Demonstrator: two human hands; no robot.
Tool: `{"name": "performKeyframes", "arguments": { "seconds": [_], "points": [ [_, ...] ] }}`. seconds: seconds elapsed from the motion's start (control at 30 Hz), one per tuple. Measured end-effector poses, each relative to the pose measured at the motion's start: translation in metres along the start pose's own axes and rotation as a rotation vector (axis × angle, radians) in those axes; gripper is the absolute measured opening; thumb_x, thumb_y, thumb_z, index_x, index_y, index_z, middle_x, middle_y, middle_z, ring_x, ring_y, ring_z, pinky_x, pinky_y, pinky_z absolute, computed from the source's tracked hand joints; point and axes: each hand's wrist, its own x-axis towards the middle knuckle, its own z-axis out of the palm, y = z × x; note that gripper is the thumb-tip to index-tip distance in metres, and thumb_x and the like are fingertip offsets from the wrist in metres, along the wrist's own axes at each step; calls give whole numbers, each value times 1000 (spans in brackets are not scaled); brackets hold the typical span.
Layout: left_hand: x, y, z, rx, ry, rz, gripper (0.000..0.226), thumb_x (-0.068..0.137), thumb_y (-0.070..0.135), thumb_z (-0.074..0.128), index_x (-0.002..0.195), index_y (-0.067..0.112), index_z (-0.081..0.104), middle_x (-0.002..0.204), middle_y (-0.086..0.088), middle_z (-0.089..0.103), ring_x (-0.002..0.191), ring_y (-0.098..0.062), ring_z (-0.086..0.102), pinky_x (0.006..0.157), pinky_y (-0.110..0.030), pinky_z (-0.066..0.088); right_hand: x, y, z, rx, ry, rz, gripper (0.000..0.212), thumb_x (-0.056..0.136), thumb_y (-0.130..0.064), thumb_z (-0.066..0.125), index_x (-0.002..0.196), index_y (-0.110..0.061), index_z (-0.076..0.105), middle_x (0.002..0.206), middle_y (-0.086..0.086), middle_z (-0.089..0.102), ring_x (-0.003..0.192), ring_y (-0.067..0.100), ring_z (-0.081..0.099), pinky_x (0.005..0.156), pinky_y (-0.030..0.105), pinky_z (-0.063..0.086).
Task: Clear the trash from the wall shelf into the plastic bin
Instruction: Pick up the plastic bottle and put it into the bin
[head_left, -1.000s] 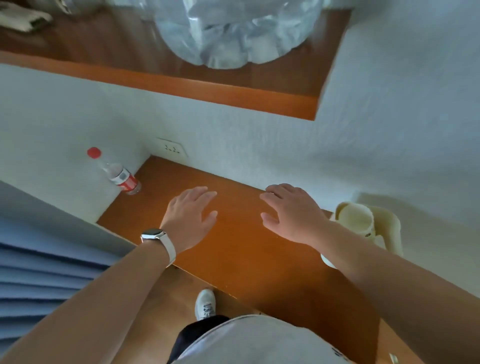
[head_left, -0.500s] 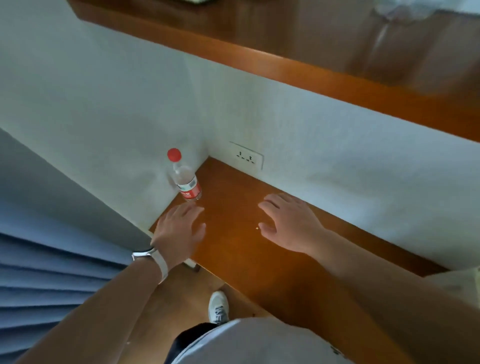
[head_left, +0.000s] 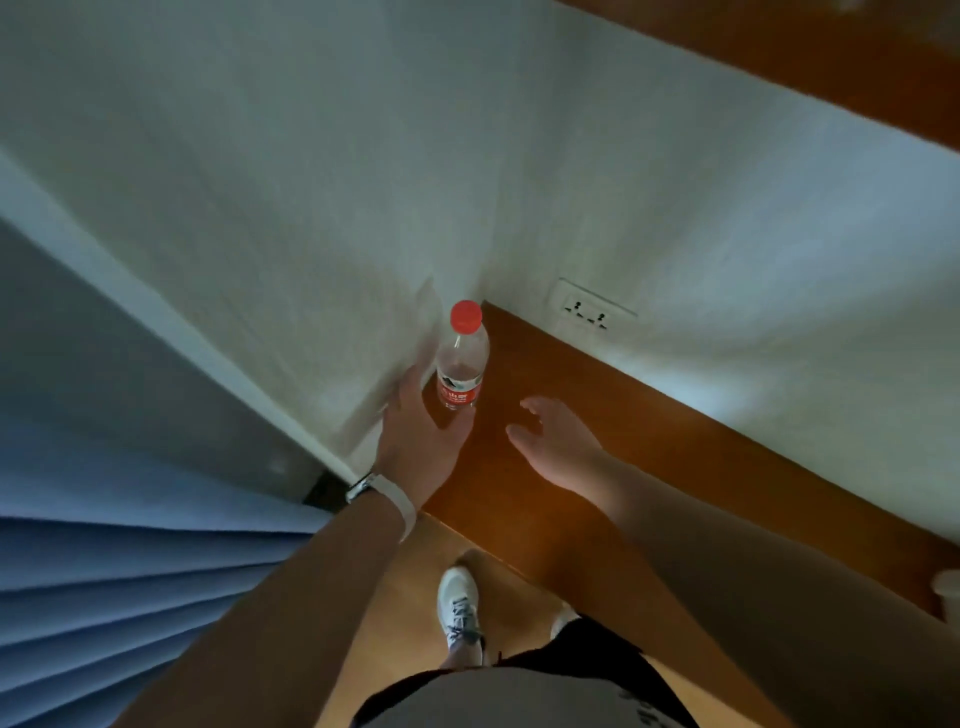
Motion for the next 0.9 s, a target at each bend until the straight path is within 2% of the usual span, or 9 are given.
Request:
{"name": "performKeyframes", "arguments": {
  "seconds": [0.03, 0.13, 0.23, 0.33, 0.43, 0.53, 0.63, 0.7, 0.9],
  "points": [
    [5, 1, 4, -41, 7, 13, 86, 77, 68, 61, 145, 42, 14, 148, 6, 39, 134, -20, 39, 90, -27, 30, 5, -3, 3, 71, -2, 37, 57, 91, -55, 50, 141, -30, 40, 141, -4, 49, 80, 0, 56, 64, 16, 42],
    [18, 11, 12, -119, 22, 38, 99, 70, 65, 68, 147, 42, 10, 150, 4, 34, 137, -21, 33, 92, -29, 31, 14, -10, 8, 259, 3, 145, 57, 92, -55, 46, 142, -26, 42, 141, -3, 51, 95, 2, 56, 71, 22, 40],
    [31, 20, 17, -176, -19, 56, 102, 70, 58, 75, 147, 41, 12, 150, 4, 35, 135, -17, 36, 94, -29, 35, 17, -15, 5, 360, 10, 224, 58, 93, -57, 43, 141, -25, 43, 136, -2, 54, 96, 4, 52, 73, 25, 40],
    [41, 22, 14, -204, -44, 109, 80, 72, 51, 77, 136, 38, 32, 132, 7, 51, 114, -7, 50, 78, -16, 44, 17, -19, 1, 446, -3, 264, 55, 94, -57, 42, 137, -25, 47, 130, -3, 57, 105, 10, 54, 90, 35, 47],
    [45, 20, 10, -232, -61, 147, 56, 72, 48, 75, 117, 34, 45, 108, 8, 58, 94, -12, 62, 67, -22, 53, 16, -21, 0, 551, -20, 304, 54, 93, -57, 43, 137, -26, 47, 125, -3, 58, 112, 17, 56, 100, 46, 46],
    [40, 22, 5, -237, -53, 180, 53, 70, 53, 70, 113, 34, 45, 101, 12, 57, 86, -5, 59, 61, -13, 45, 15, -19, -2, 649, -21, 357, 51, 95, -54, 45, 136, -24, 47, 110, -5, 60, 102, 15, 59, 95, 42, 49],
    [33, 29, 2, -310, -65, 214, 54, 71, 54, 68, 114, 31, 46, 97, 17, 56, 86, 5, 58, 55, -6, 44, 13, -16, -7, 807, -22, 418, 45, 96, -49, 48, 133, -22, 49, 111, -4, 59, 104, 16, 58, 86, 36, 51],
    [29, 33, 0, -361, -56, 227, 51, 73, 46, 74, 113, 31, 47, 96, 18, 55, 88, 12, 55, 58, -2, 42, 11, -13, -11, 872, -21, 447, 45, 96, -48, 49, 132, -21, 50, 112, -3, 60, 106, 17, 58, 82, 34, 51],
    [20, 50, -3, -378, -85, 271, 51, 76, 39, 78, 114, 34, 45, 96, 21, 53, 90, 13, 53, 64, -1, 41, 3, -2, -22, 979, -16, 468, 43, 95, -46, 52, 128, -19, 53, 112, -1, 63, 102, 17, 61, 72, 32, 52]
  ]
}}
